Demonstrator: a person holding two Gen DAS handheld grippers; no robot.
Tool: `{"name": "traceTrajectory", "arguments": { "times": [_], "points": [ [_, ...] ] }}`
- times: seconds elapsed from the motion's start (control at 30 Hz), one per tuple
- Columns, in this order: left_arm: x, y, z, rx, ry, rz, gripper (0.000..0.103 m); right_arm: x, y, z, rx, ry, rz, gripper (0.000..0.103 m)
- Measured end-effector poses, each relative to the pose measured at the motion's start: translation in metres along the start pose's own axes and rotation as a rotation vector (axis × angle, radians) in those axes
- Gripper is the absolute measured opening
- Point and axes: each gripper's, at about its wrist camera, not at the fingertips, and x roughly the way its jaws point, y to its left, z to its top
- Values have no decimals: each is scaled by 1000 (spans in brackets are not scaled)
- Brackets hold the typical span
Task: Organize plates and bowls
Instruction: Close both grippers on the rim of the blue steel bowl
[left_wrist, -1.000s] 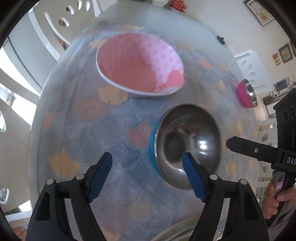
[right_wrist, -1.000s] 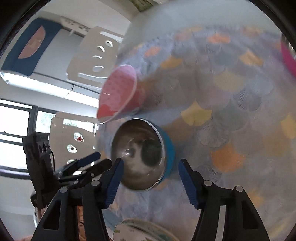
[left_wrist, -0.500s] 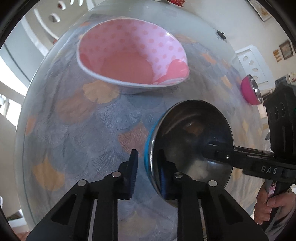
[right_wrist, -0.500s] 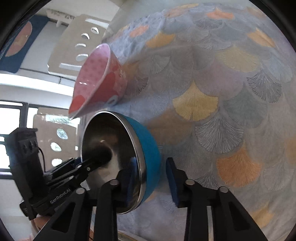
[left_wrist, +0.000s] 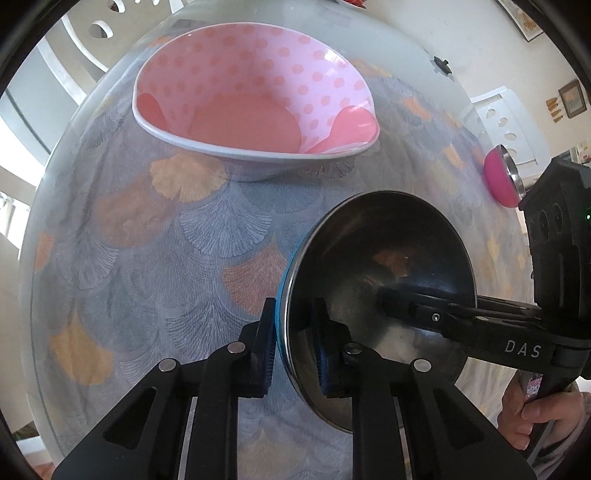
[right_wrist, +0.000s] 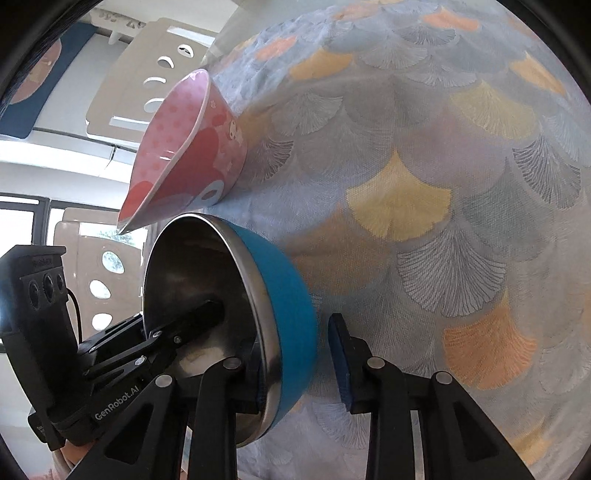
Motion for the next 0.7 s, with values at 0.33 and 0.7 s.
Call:
{"name": "traceTrajectory", "arguments": {
  "times": [0.33,0.7],
  "points": [
    [-1,-4,0,1,2,7,16,-4,0,-5,-2,-10,14,19],
    [-23,-10,4,-24,-25,-34,15,-24,4,-12,63,-27,36,19]
  ]
}}
